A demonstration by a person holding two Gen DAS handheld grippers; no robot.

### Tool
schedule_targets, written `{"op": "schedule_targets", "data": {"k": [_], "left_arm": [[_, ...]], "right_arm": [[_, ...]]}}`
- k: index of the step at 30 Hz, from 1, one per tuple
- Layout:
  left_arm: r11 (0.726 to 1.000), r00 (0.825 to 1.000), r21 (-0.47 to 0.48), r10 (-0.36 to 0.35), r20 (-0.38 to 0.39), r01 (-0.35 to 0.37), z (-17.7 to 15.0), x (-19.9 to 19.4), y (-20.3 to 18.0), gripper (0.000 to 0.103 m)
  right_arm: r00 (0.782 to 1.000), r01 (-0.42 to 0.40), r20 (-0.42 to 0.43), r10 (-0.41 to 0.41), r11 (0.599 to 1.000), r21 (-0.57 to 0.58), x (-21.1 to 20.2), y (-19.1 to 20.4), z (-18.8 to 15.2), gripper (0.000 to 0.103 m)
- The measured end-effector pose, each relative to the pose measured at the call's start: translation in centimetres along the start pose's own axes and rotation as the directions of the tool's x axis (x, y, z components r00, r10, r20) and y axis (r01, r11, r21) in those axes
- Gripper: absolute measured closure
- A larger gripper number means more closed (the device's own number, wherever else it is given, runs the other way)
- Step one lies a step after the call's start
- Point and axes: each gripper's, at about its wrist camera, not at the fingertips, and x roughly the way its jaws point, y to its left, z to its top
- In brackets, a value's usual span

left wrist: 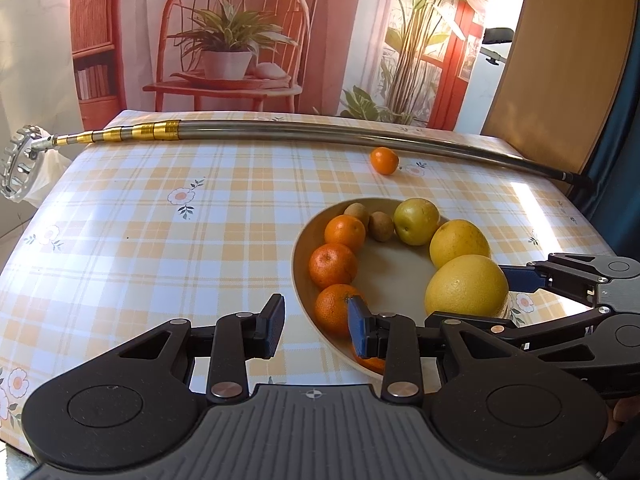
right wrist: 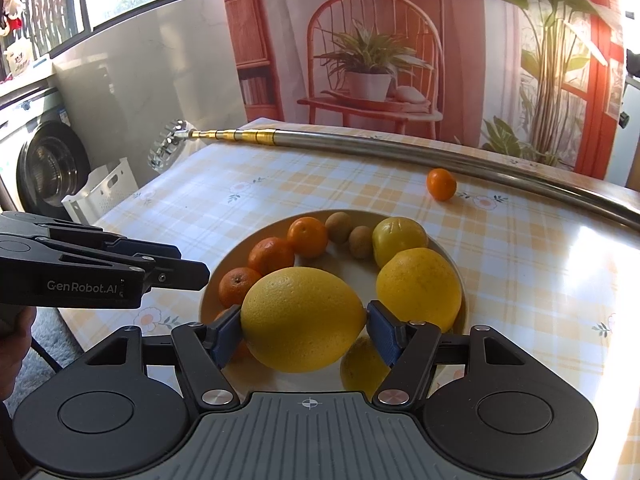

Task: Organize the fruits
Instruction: 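Lower the tangerine and lemon into the plate and open both tools, then move the right tool to the last loose tangerine and close on it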

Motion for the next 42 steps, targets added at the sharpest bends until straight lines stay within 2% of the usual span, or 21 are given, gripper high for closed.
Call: {"op": "schedule_targets", "data": {"k": [7, 18, 22, 29, 42], "left_arm": [[1.0, 1.0, -0.004, -0.002, 0.0, 0.002, 0.0, 0.0, 0.1, 0.067], [1.0, 1.0, -0.002, -0.003, -0.002, 0.003, 0.0, 0.0, 0.1, 0.067], [1.0, 1.0, -0.004, -0.004, -0.004, 0.004, 0.0, 0.1, 0.1, 0.067], [1.0, 1.0, -0.004, -0.005, -0.006, 0.005, 0.0, 0.2, 0.1, 0.067], [1.0, 1.0, -0.004, -0.004, -0.012, 0.004, -0.2, 0.4, 0.1, 0.067]], "right_arm": [[1.0, 0.006, 0.001, -0.006, 1.0, 0.0, -0.2, -0.1, 0.0, 0.045], [0.999, 0.039, 0.015, -0.039, 0.999, -0.001, -0.4, -0.2, 0.0, 0.045], [0.996, 0.083, 0.036, -0.083, 0.997, 0.007, -0.7, -0.5, 0.0, 0.038], [0.99, 0.139, 0.029, -0.14, 0.989, 0.044, -0.6, -1.4, -0.1, 0.012], [0.989, 0.147, 0.022, -0.149, 0.988, 0.056, -0.3, -1.6, -0.2, 0.006]]}}
